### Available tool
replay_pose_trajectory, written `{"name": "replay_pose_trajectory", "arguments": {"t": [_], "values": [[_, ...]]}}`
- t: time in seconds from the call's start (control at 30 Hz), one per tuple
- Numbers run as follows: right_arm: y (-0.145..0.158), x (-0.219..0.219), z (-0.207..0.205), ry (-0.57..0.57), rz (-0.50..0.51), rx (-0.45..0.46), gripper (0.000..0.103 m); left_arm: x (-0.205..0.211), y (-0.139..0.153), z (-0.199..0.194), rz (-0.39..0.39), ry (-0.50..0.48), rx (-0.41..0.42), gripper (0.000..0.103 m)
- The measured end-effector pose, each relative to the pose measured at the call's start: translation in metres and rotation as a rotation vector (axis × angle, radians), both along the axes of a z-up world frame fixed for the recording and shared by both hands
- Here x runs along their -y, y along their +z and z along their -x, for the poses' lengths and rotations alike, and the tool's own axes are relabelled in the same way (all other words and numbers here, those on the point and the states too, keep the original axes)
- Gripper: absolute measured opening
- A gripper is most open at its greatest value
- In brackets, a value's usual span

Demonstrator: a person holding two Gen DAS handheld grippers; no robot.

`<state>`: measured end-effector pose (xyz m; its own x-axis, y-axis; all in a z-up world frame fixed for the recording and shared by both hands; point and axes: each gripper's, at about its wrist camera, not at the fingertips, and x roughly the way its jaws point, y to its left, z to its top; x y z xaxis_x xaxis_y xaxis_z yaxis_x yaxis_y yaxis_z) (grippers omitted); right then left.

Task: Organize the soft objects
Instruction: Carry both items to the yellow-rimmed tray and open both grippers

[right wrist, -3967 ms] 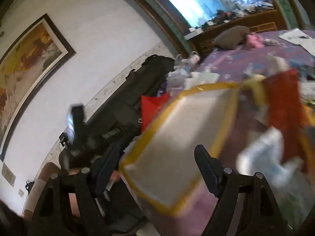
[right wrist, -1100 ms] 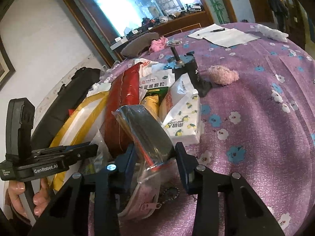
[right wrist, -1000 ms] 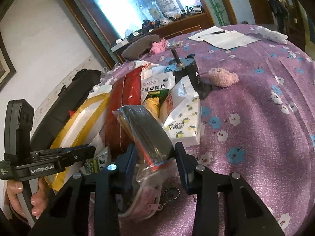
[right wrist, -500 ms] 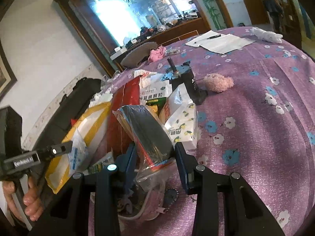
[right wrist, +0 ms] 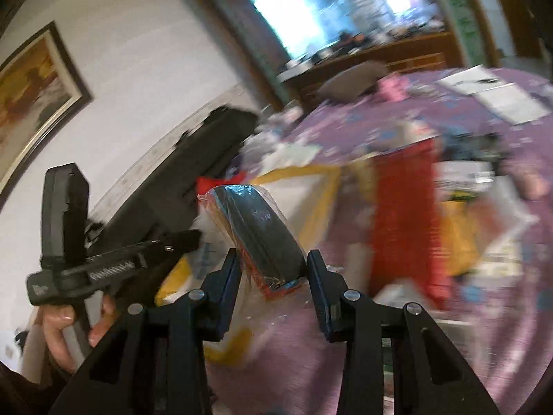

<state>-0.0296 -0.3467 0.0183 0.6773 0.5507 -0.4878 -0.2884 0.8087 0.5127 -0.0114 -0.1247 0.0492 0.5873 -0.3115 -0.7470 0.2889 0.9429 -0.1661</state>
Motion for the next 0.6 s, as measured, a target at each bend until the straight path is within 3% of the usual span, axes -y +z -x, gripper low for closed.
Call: {"name": "replay_pose_trajectory", "arguments": {"t": [0.1,0.2,0.4,0.6], "values": [[-0.006,-0.03,-0.022,0.066,-0.001,-0.036,0.038,-0.018,-0.016,-0.004,-0.021,0.041,-0.036,0.025],[-0.013,-0.057,-0.033,0.066,0.076,-0.048,0.038,-0.027,-0.031,-0.006,-0.052,0.049,-0.073,0.025],[-0.024,-0.078,-0.044,0.038,0.196,-0.046,0.038,-0.029,-0.047,-0.008,-0.099,0.05,-0.105,0.025],[-0.042,-0.09,-0.056,0.043,0.239,-0.098,0.039,-0.029,-0.056,-0.013,-0.143,0.032,-0.13,0.025]]}}
